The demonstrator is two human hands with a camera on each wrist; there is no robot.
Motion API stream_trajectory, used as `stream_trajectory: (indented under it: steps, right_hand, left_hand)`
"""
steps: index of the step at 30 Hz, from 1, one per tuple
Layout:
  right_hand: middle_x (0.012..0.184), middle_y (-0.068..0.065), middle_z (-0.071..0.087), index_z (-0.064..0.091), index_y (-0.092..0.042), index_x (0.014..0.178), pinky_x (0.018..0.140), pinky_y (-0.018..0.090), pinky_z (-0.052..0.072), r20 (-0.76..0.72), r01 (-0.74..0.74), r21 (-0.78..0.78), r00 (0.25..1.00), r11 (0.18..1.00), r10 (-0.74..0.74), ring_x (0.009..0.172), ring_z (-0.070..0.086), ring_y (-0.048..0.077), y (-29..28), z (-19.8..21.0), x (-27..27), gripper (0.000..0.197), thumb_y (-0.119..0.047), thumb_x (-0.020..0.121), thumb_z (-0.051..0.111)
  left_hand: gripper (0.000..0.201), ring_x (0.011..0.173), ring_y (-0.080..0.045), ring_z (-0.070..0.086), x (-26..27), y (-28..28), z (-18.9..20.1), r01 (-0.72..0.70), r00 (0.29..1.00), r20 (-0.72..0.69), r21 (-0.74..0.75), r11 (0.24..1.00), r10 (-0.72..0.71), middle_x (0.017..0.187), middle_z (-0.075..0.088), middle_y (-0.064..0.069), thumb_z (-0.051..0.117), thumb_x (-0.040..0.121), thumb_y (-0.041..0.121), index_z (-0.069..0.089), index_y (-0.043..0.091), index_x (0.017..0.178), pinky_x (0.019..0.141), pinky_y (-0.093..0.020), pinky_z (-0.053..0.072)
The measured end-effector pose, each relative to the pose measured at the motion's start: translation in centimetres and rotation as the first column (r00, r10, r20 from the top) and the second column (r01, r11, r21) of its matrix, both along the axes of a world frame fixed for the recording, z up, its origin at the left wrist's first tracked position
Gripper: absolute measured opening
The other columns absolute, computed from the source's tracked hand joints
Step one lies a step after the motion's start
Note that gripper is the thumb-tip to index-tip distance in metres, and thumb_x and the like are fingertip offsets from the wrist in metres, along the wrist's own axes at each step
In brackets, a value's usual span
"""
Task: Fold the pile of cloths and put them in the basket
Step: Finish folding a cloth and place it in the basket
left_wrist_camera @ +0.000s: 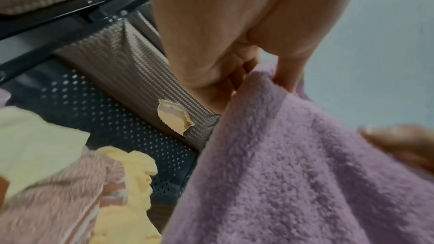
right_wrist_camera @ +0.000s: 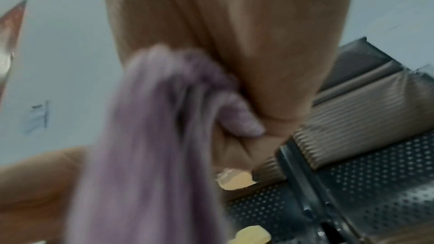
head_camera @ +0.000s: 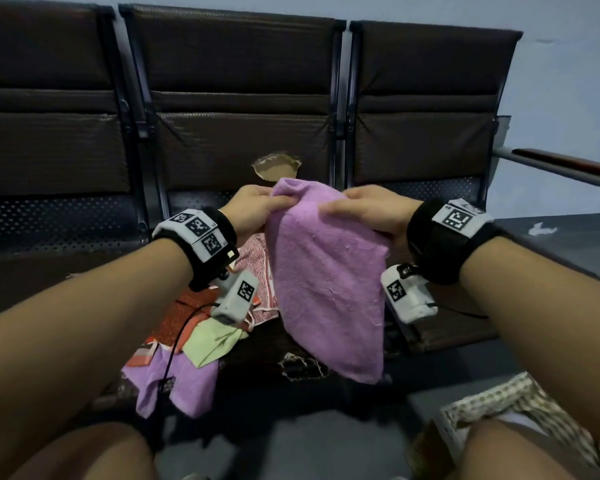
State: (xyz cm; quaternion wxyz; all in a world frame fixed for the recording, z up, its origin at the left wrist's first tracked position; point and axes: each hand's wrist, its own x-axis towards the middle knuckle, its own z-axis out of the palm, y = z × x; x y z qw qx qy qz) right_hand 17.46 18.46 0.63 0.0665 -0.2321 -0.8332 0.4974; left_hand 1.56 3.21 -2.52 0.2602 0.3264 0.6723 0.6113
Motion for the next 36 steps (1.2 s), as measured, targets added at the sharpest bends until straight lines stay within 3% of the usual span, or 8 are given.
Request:
stream_trajectory:
  steps: [2,5,10,17,21,25,30,36]
  right_hand:
    - [0.094,0.012,0.076,0.077,-0.009,0.095,0.072,0.033,0.055,0.177,0.030,0.262,0.981,0.964,-0.079,0.078,0.067,0.021,2.1,-0.5,-0.4,0.038,-0.040,0.074,0.084]
    - [0.085,0.008,0.070,0.078,-0.007,0.092,0.064,0.026,0.048,0.082,0.193,0.371,0.968,0.908,-0.239,0.073,0.061,0.016,4.8,-1.8,-1.5,0.029,-0.029,0.075,0.085]
    - [0.074,0.000,0.065,0.072,-0.018,0.079,0.066,0.024,0.044,-0.273,0.433,0.294,0.892,0.852,-0.359,0.076,0.060,0.016,7.3,-2.2,-4.3,0.008,-0.018,0.086,0.067]
    - [0.059,-0.012,0.058,0.065,-0.029,0.068,0.056,0.020,0.041,-0.514,0.458,0.271,0.812,0.846,-0.275,0.058,0.051,-0.001,7.6,-1.4,-4.9,0.020,-0.024,0.085,0.057]
    - [0.064,-0.008,0.061,0.068,-0.024,0.073,0.056,0.021,0.041,-0.334,0.314,0.320,0.920,0.894,-0.204,0.060,0.053,0.002,7.0,-5.3,-2.8,0.016,-0.023,0.086,0.059]
    - [0.075,0.008,0.065,0.070,-0.011,0.083,0.068,0.033,0.046,0.077,0.024,0.369,0.995,0.929,-0.056,0.072,0.057,0.017,6.2,-10.3,-0.6,0.014,-0.017,0.091,0.060]
    - [0.085,0.016,0.060,0.066,0.009,0.101,0.065,0.032,0.055,0.491,-0.157,0.001,0.861,0.988,0.136,0.071,0.060,0.022,4.0,-15.5,2.0,0.017,-0.005,0.093,0.061]
    - [0.076,0.017,0.057,0.063,-0.001,0.096,0.055,0.031,0.053,0.608,-0.125,-0.185,0.765,0.975,0.214,0.059,0.057,0.024,3.6,-16.7,2.1,0.011,-0.010,0.093,0.065]
  left_hand:
    - [0.011,0.048,0.004,0.051,-0.8,1.1,-0.2,-0.059,0.982,-0.182,-0.046,0.997,0.050,0.053,0.061,0.014,0.070,0.091,0.017,0.075,0.007,0.094,0.043,-0.012,0.037]
    - [0.018,0.034,0.003,0.037,-2.2,3.6,-0.5,-0.163,0.921,-0.372,-0.085,0.983,0.120,0.038,0.046,0.016,0.067,0.093,0.018,0.077,0.004,0.095,0.036,-0.014,0.029]
    - [0.016,0.076,-0.013,0.062,-5.0,7.5,0.9,-0.266,0.875,-0.415,0.014,0.964,0.248,0.085,0.074,-0.005,0.062,0.092,0.020,0.077,0.017,0.095,0.071,-0.029,0.052]
    - [0.019,0.078,-0.011,0.062,-5.9,7.8,1.9,-0.158,0.955,-0.201,0.285,0.945,0.220,0.086,0.073,-0.008,0.065,0.084,0.014,0.078,0.012,0.097,0.068,-0.028,0.050]
    - [0.015,0.074,-0.018,0.058,-4.6,5.4,-2.3,-0.144,0.980,-0.113,0.149,0.978,0.162,0.076,0.067,-0.009,0.065,0.077,0.009,0.078,0.013,0.083,0.069,-0.033,0.045]
    - [0.017,0.069,-0.024,0.055,-3.2,2.6,-8.3,-0.012,0.984,-0.174,-0.226,0.974,-0.029,0.069,0.059,-0.013,0.068,0.070,0.012,0.068,-0.005,0.073,0.067,-0.035,0.046]
    - [0.026,0.044,-0.016,0.050,-0.9,-0.4,-13.3,0.235,0.938,-0.054,-0.625,0.744,-0.341,0.057,0.051,-0.005,0.066,0.088,0.008,0.056,0.010,0.064,0.043,-0.019,0.042]
    - [0.012,0.052,-0.023,0.037,-0.3,-0.9,-14.0,0.359,0.931,0.218,-0.692,0.627,-0.292,0.070,0.041,-0.014,0.061,0.090,0.011,0.055,0.001,0.084,0.053,-0.026,0.032]
